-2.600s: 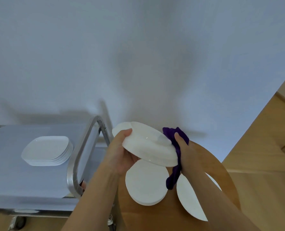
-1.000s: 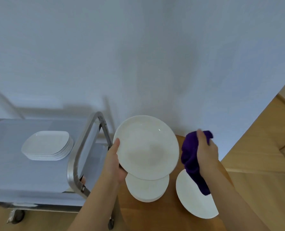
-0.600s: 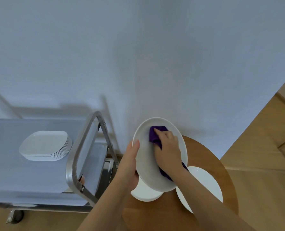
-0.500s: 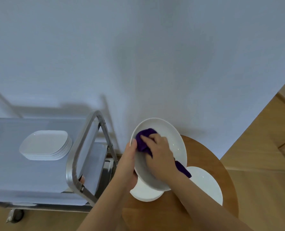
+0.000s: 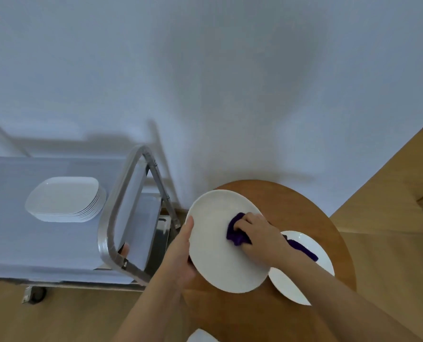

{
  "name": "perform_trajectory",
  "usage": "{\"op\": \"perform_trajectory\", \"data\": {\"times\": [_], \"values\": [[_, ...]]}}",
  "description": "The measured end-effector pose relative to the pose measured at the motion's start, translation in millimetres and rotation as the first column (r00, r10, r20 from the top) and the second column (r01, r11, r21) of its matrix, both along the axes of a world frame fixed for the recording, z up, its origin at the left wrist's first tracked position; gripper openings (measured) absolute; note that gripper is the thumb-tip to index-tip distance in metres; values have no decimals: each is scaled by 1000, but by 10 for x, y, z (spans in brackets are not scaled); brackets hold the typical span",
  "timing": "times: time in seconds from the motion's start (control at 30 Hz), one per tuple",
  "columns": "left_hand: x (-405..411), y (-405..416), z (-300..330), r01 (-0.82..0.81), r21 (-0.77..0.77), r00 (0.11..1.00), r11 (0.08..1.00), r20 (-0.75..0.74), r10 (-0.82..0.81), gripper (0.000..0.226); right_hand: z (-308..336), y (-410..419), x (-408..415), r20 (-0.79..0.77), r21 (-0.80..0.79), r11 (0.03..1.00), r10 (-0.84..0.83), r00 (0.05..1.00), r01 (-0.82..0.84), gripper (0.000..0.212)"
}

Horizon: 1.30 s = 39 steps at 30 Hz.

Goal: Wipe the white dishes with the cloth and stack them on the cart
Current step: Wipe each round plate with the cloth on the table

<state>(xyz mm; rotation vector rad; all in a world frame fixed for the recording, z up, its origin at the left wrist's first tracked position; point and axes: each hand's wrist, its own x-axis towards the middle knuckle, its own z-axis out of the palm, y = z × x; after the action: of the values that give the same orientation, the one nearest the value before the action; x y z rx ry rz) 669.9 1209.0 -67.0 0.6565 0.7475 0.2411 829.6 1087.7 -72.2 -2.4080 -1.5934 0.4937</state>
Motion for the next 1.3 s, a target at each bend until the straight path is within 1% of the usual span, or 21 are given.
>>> {"op": "perform_trajectory", "data": {"times": [0.07, 0.1, 0.17, 0.23, 0.3, 0.37, 0.4, 0.47, 0.53, 0.6, 0.63, 0.67, 0.73, 0.8, 0.87, 0.93, 1.03, 1.13, 1.2, 1.3], "values": [[-3, -16, -153, 8, -11, 993, 1000, -113, -9, 55, -110, 95, 66, 10, -97, 995, -18, 1000, 18, 37], [-4, -19, -224, -8, -28, 986, 1000, -168, 3, 52, -169, 134, 76, 24, -116, 992, -38, 999, 40, 36], [-5, 12, -375, -49, -44, 964, 998, -262, 36, 49, -286, 165, 89, 20, -106, 987, -123, 992, 124, 31], [9, 62, -510, -71, -13, 946, 997, -318, 63, 50, -392, 138, 103, -70, -53, 967, -254, 965, 251, 26], [57, 137, -657, -90, 30, 924, 995, -370, 95, 42, -500, 85, 121, -190, -16, 924, -377, 906, 381, 22], [134, 211, -836, -109, 68, 886, 992, -446, 128, 32, -609, 34, 139, -283, -9, 869, -476, 832, 494, 18], [168, 243, -924, -100, 82, 868, 992, -479, 127, 31, -667, 7, 140, -318, -9, 842, -514, 797, 540, 15], [210, 291, -1058, -59, 98, 862, 993, -497, 100, 36, -769, -52, 117, -373, -5, 798, -560, 739, 603, 9], [217, 314, -1148, -25, 69, 876, 997, -478, 55, 48, -836, -102, 78, -418, -5, 762, -590, 691, 648, 10], [227, 330, -1237, -11, 32, 895, 999, -445, 24, 56, -867, -130, 29, -453, -6, 731, -611, 649, 683, 21], [245, 329, -1274, 7, 29, 893, 1000, -450, 6, 59, -878, -140, 6, -466, -7, 718, -618, 633, 696, 25], [276, 331, -1305, 38, 52, 874, 998, -486, -8, 60, -888, -145, -10, -474, -7, 710, -622, 623, 704, 26], [366, 343, -1359, 138, 167, 777, 976, -630, -2, 63, -913, -149, -30, -482, -5, 707, -621, 618, 707, 24], [411, 373, -1408, 190, 294, 665, 937, -741, 98, 63, -936, -143, -30, -489, -7, 710, -617, 617, 704, 21], [414, 418, -1453, 167, 389, 598, 906, -770, 221, 63, -950, -131, -15, -491, -6, 715, -612, 621, 699, 21], [400, 463, -1531, 233, 433, 567, 871, -788, 241, 64, -958, -119, 3, -495, -6, 721, -604, 625, 693, 21], [359, 507, -1696, 410, 436, 529, 801, -829, 181, 62, -982, -116, 30, -499, -13, 726, -601, 624, 688, 20], [269, 488, -1870, 556, 381, 466, 739, -879, 103, 62, -1032, -136, 34, -498, -21, 730, -600, 626, 683, 19], [239, 442, -1954, 597, 326, 436, 733, -899, 44, 64, -1070, -162, 29, -489, -36, 729, -610, 624, 684, 20], [280, 405, -1958, 561, 311, 429, 767, -902, 52, 67, -1108, -208, 28, -486, -53, 714, -629, 606, 698, 19]]}}
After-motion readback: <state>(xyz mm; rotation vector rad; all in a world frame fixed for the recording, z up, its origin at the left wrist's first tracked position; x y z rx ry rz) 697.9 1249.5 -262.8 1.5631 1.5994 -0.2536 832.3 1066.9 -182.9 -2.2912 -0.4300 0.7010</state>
